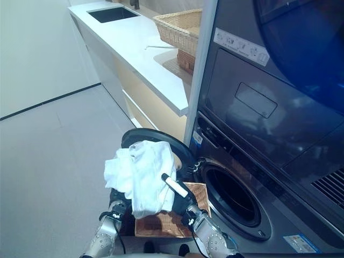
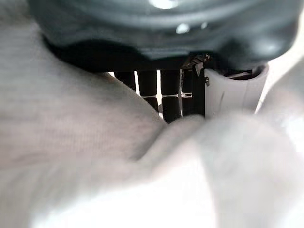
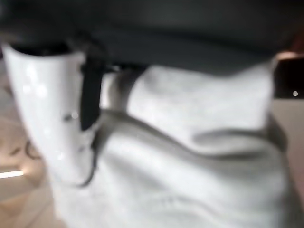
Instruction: Pick up the clothes and place them into the washing machine
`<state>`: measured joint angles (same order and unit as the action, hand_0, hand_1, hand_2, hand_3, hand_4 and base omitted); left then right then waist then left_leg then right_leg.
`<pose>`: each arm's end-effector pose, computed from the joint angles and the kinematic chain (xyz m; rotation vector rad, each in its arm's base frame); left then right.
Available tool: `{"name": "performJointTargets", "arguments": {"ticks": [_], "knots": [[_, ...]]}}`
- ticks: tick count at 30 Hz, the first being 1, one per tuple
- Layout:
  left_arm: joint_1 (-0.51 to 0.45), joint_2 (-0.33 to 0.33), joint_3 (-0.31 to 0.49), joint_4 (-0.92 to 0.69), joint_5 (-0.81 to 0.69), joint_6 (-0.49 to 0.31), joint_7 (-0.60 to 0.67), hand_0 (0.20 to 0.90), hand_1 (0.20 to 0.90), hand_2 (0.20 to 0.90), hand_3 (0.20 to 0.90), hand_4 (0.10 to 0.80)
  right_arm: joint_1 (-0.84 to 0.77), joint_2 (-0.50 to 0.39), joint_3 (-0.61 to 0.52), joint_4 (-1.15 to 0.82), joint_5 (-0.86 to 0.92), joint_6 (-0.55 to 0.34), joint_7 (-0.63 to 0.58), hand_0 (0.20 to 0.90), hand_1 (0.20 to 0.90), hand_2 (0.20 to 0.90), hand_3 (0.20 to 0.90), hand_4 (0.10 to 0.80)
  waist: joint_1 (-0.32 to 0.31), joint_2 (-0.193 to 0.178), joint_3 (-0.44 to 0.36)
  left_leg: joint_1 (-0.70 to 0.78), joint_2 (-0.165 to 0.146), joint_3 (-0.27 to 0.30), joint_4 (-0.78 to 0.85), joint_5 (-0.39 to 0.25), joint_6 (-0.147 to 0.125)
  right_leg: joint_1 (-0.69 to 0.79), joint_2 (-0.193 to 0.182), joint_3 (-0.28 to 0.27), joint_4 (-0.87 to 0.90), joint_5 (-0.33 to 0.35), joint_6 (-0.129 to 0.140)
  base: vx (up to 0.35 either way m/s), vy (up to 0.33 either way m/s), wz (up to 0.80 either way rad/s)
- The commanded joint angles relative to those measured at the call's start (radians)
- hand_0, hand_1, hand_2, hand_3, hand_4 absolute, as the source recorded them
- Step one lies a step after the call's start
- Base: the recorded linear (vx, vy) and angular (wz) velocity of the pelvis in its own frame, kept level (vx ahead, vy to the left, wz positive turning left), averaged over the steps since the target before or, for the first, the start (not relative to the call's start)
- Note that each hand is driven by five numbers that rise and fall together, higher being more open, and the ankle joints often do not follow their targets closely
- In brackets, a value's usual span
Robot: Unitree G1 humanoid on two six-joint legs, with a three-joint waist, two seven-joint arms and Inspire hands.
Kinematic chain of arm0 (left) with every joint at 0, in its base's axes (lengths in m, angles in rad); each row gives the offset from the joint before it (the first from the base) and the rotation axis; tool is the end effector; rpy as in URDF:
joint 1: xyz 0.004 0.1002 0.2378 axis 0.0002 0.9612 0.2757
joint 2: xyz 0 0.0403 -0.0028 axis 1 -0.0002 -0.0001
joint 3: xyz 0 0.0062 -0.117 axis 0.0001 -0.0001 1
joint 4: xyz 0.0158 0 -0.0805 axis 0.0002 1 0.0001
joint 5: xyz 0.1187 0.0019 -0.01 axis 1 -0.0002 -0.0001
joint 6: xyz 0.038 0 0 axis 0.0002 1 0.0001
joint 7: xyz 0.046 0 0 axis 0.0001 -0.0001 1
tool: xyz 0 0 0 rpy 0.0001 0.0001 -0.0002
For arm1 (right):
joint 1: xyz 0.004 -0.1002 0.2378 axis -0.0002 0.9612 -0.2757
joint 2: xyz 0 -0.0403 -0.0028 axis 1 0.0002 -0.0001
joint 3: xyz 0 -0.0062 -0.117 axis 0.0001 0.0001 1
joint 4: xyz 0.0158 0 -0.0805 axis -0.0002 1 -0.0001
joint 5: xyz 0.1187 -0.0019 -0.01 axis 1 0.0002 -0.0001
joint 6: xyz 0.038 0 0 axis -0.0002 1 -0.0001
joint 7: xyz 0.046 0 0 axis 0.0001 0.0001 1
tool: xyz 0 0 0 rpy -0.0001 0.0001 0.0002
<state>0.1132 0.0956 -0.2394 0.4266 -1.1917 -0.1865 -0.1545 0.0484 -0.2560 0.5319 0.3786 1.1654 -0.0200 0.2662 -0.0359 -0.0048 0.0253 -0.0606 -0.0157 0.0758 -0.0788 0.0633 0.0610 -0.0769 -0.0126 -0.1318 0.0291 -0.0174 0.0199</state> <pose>0.1634 0.1427 -0.0732 -1.0304 0.3376 0.1075 0.1639 -0.1239 -0.0686 0.8719 0.5521 0.3657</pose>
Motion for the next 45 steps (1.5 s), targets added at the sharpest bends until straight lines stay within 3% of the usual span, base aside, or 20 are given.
{"name": "performJointTargets", "arguments": {"ticks": [1,21,23,24,45], "knots": [[-0.097,-0.036,-0.049,-0.074,0.039,-0.032,-0.095,0.2,0.2,0.2,0.2,0.3,-0.119,0.118,0.101,-0.117,-0.017,-0.009,0.143,0.2,0.2,0.2,0.2,0.3,0.014,-0.035,-0.061,-0.019,-0.038,0.017,-0.008,-0.037,-0.044,-0.013,-0.029,0.022,-0.055,0.058,0.054,0.0,0.0,0.0],[-0.097,-0.034,-0.035,-0.042,0.049,-0.04,-0.086,0.2,0.2,0.2,0.2,0.3,-0.08,0.109,0.053,-0.103,0.005,-0.02,0.14,0.2,0.2,0.2,0.2,0.3,0.008,-0.035,-0.062,-0.018,-0.037,0.018,-0.008,-0.038,-0.046,-0.01,-0.027,0.024,-0.058,0.058,0.055,0.0,0.0,0.0],[-0.095,-0.028,-0.028,-0.037,0.063,-0.045,-0.079,0.532,0.532,0.532,0.532,0.537,-0.064,0.106,0.031,-0.097,0.011,-0.023,0.138,0.2,0.2,0.2,0.2,0.3,0.005,-0.034,-0.062,-0.018,-0.037,0.019,-0.008,-0.038,-0.047,-0.011,-0.027,0.023,-0.058,0.058,0.055,0.0,0.0,0.0],[-0.097,-0.023,-0.023,-0.031,0.075,-0.048,-0.074,0.9,0.9,0.9,0.9,0.8,-0.054,0.105,0.019,-0.093,0.01,-0.026,0.136,0.2,0.2,0.2,0.2,0.3,0.004,-0.034,-0.062,-0.018,-0.037,0.019,-0.008,-0.038,-0.047,-0.01,-0.027,0.022,-0.059,0.058,0.055,0.0,0.0,0.0],[-0.065,0.009,0.084,0.05,0.19,-0.095,0.001,0.9,0.9,0.9,0.9,0.8,0.095,0.108,-0.229,-0.054,0.077,-0.079,0.116,0.2,0.2,0.2,0.2,0.3,-0.023,-0.037,-0.061,-0.018,-0.031,0.029,-0.008,-0.04,-0.051,-0.018,-0.024,0.028,-0.057,0.059,0.055,0.0,0.0,0.0]]}}
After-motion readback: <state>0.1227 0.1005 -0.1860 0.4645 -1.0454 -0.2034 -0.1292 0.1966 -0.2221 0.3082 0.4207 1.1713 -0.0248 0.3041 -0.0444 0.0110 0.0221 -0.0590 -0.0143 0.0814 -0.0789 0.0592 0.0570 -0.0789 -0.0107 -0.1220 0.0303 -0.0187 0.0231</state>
